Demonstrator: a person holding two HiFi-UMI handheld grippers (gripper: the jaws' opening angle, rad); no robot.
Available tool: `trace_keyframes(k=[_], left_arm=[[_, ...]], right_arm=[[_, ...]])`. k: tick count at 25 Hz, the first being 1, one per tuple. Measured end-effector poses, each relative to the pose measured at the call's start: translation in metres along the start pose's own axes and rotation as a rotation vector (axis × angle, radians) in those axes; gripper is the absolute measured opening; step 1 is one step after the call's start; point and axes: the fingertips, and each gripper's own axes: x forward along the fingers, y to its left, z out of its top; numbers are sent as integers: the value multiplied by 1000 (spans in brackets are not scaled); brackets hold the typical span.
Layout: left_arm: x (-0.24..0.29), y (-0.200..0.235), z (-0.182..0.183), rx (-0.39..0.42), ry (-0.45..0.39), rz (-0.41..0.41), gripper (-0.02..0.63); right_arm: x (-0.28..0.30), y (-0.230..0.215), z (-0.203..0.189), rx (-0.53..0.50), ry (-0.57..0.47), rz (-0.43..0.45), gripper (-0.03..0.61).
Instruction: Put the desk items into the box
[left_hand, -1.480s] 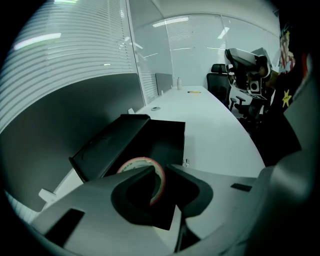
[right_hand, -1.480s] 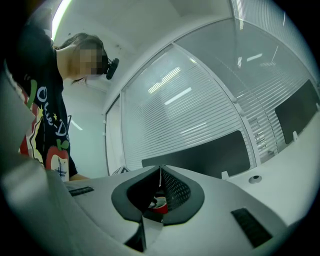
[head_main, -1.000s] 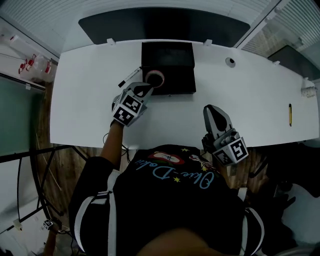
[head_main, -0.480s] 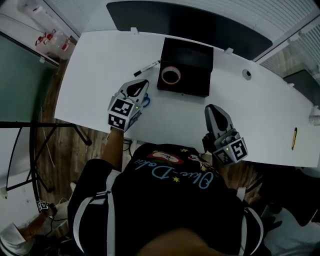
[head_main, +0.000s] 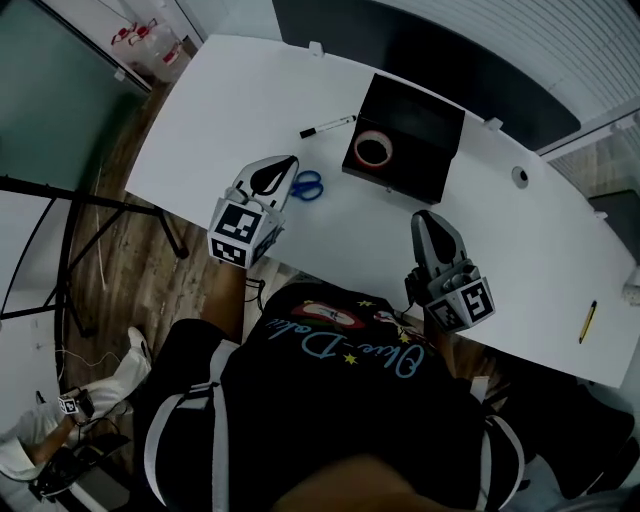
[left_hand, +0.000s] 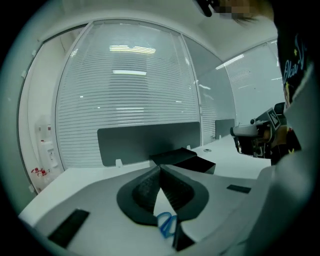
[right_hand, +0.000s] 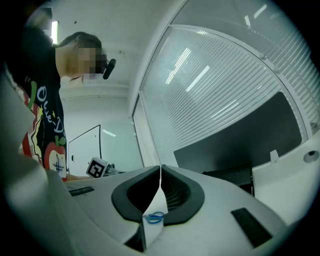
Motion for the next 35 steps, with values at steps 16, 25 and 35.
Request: trace_keyframes(k=[16,25,35], left_arm=[[-54,16,9,-17,-49,135,18],[-68,29,-1,-4,-18,187,20],[-44,35,-8,67,41,132,28]], right_arm=[[30,17,-9,26,32,147,12],[43,27,-13,30,43,189,12],[35,18,-6,10,18,109,12]])
